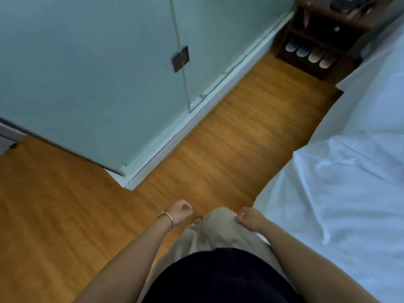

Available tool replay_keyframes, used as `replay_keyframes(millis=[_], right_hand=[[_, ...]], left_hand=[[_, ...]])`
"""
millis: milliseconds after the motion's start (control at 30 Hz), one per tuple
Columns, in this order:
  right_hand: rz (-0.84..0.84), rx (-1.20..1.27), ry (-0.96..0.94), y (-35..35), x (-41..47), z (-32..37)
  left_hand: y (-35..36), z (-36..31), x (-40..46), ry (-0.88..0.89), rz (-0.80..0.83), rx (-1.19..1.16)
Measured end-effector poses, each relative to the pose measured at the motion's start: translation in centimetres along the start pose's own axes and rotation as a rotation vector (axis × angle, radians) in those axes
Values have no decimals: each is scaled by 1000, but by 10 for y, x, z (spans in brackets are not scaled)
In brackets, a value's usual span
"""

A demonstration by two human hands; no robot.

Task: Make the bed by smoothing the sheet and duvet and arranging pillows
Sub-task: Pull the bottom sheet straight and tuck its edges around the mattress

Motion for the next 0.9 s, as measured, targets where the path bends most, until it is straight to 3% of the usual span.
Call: replay_keyframes(millis=[267, 467, 633, 900], right_hand=[[-7, 327, 105, -124, 89, 1], [-159, 476, 203, -296, 161, -37], [-452, 580, 334, -435, 190, -90], [-678, 869, 663, -568, 205, -204]], left_hand=[[0, -173, 128, 32, 288, 150], [5, -374, 220, 146, 361, 321], [40, -567, 277, 349, 399, 483], [157, -845, 319, 738, 569, 712]])
Point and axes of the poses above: each hand's wrist, its own x-axis towards the middle knuckle, its own y-axis out of the palm, z = x × y, the point moved 9 cm from there along x, towards the middle knuckle, and after that the axes turned 7 degrees about -z, right-handed, at the moved point
